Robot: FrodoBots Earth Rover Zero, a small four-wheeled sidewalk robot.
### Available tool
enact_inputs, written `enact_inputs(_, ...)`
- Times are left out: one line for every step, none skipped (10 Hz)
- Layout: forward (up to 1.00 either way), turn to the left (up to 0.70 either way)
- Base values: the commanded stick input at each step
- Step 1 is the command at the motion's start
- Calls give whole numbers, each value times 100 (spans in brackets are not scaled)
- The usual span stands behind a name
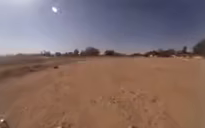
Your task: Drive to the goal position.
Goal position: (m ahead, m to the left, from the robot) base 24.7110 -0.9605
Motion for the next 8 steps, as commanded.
enact_inputs(100,0)
enact_inputs(100,0)
enact_inputs(100,0)
enact_inputs(100,0)
enact_inputs(100,0)
enact_inputs(100,0)
enact_inputs(100,0)
enact_inputs(100,0)
